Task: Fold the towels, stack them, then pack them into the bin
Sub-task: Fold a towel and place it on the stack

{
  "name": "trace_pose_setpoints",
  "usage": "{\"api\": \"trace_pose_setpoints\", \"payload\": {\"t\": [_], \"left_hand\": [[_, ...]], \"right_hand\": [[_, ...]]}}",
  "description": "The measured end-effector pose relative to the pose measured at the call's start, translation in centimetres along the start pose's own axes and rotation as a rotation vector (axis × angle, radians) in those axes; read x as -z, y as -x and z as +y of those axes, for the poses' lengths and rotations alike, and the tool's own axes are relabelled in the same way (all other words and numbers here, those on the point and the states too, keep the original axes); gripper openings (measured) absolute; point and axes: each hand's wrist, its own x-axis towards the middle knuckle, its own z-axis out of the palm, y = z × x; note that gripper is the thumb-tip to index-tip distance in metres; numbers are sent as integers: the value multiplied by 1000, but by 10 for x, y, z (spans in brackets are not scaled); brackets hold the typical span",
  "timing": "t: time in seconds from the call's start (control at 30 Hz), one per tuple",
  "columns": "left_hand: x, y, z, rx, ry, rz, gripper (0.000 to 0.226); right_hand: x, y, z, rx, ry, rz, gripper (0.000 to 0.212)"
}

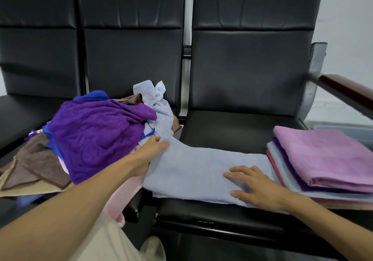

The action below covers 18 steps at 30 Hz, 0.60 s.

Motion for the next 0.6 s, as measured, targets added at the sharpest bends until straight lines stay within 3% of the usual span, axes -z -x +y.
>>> {"api": "trace_pose_setpoints", "payload": {"t": [0.13, 0.4, 0.6], "left_hand": [[9, 6, -7, 89, -154, -179, 48], [24, 17, 1, -146, -61, -133, 45], [24, 19, 1, -161, -119, -146, 38]], "right_hand": [[-1, 0, 0, 2, 30, -12, 55], [-3, 0, -7, -7, 115, -43, 59], [-7, 0, -17, 5, 140, -21, 55]]}}
